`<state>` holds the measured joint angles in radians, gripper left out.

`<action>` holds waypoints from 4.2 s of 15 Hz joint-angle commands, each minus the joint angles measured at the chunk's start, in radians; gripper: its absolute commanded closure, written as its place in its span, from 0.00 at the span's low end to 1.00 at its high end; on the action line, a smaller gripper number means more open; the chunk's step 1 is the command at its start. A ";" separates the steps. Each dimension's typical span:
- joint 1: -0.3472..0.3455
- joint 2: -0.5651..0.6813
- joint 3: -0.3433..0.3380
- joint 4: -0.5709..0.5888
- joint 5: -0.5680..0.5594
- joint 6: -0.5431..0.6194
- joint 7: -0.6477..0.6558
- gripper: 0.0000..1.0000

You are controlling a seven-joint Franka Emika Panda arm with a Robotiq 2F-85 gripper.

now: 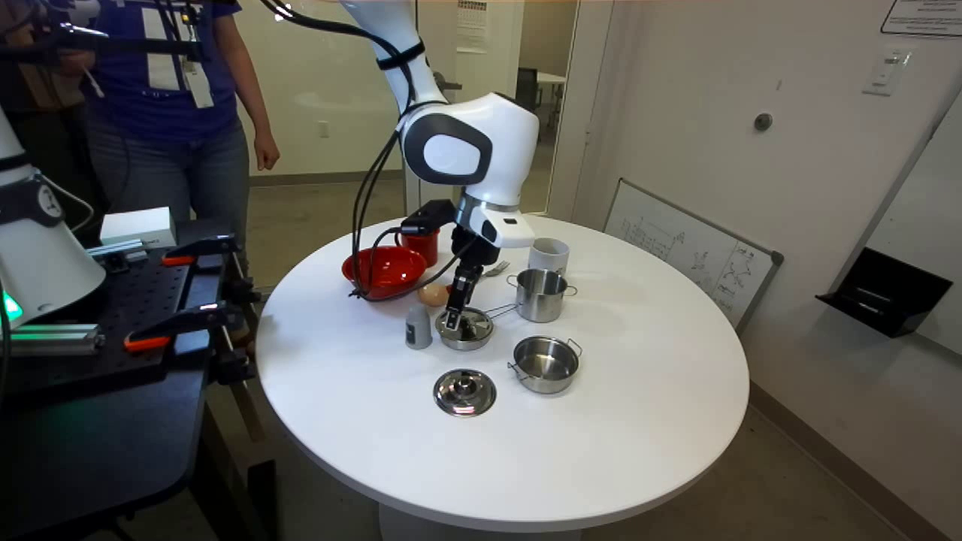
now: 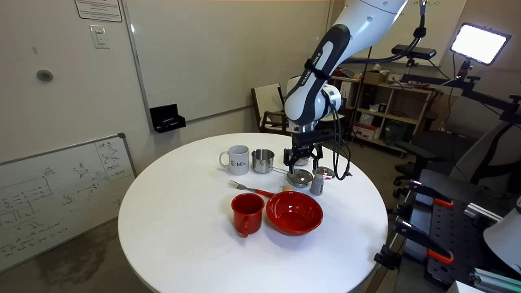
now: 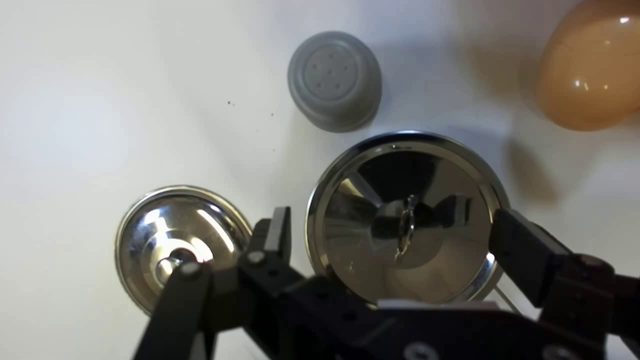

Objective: Remove the lid from the frying pan and put it on the table

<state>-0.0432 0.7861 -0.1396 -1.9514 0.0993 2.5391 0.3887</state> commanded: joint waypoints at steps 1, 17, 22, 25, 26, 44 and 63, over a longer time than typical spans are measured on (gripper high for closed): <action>-0.019 0.038 0.016 0.037 0.038 0.018 -0.026 0.30; -0.031 0.042 0.024 0.042 0.063 0.023 -0.032 1.00; 0.006 -0.054 0.001 -0.037 0.043 0.030 -0.010 1.00; 0.038 -0.130 -0.024 -0.098 0.030 0.016 0.023 1.00; 0.049 -0.153 -0.037 -0.120 0.025 0.005 0.042 1.00; -0.015 -0.332 -0.079 -0.565 0.162 0.246 0.242 1.00; -0.618 -0.069 0.467 -0.561 0.445 0.622 -0.017 0.45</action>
<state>-0.6212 0.6751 0.2983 -2.5346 0.5523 3.1332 0.3991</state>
